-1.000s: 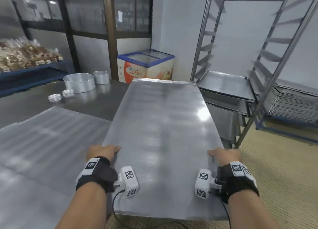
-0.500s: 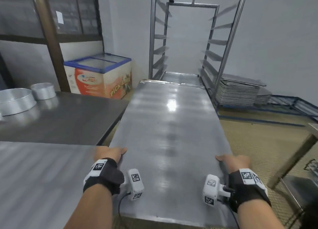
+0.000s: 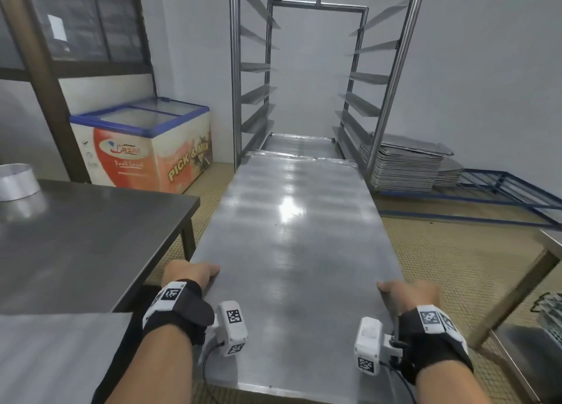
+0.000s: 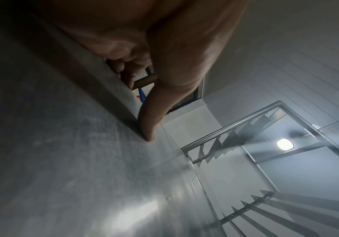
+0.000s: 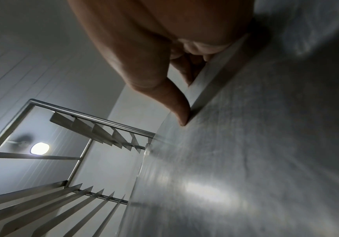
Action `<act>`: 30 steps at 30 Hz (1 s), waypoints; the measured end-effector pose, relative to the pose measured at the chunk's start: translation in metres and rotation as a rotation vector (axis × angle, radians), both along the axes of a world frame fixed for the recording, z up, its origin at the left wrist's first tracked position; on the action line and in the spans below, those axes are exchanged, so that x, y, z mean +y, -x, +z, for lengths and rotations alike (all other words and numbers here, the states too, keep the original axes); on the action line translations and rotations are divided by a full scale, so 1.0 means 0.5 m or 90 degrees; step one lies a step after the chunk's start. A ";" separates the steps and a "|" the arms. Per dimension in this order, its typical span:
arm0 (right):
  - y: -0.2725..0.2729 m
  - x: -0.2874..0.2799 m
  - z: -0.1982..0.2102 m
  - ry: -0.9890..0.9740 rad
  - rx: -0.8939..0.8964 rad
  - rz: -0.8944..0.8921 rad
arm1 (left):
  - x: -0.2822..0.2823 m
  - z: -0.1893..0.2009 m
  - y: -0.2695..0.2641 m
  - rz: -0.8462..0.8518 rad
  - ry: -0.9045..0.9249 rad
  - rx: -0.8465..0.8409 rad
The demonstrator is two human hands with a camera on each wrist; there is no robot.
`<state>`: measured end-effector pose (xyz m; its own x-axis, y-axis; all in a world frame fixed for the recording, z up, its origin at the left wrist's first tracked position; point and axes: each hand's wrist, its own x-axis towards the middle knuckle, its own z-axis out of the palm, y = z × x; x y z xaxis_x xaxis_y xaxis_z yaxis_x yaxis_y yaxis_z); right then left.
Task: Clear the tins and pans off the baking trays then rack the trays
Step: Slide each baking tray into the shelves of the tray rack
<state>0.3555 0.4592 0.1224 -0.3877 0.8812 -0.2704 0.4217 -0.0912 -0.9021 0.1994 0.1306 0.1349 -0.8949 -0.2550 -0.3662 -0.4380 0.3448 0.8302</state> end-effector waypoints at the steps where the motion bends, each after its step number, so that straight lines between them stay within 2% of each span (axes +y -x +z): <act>1: 0.021 0.013 -0.002 0.009 0.000 0.002 | 0.013 0.000 0.018 0.001 0.003 -0.002; 9: 0.160 0.102 -0.003 0.020 -0.072 0.033 | 0.098 -0.009 0.149 -0.023 0.025 -0.026; 13: 0.226 0.133 0.003 -0.044 -0.120 0.074 | 0.131 -0.003 0.216 -0.018 0.031 -0.014; 18: 0.319 0.166 0.022 -0.059 -0.119 0.054 | 0.175 0.012 0.310 -0.041 0.071 -0.010; 23: 0.414 0.193 0.048 -0.023 -0.159 0.040 | 0.208 0.023 0.414 -0.073 0.072 -0.005; 24: 0.431 0.197 0.054 -0.042 -0.156 0.041 | 0.212 0.026 0.434 -0.077 0.065 -0.005; 26: 0.459 0.207 0.064 -0.099 -0.220 0.062 | 0.221 0.033 0.474 -0.083 0.057 -0.017; 30: 0.518 0.223 0.082 -0.103 -0.173 0.048 | 0.249 0.043 0.550 -0.122 0.066 -0.013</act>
<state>0.0964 0.5708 0.1636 -0.3857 0.8929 -0.2324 0.6496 0.0839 -0.7556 -0.0754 0.2550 0.1564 -0.9235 -0.1178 -0.3650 -0.3721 0.5060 0.7781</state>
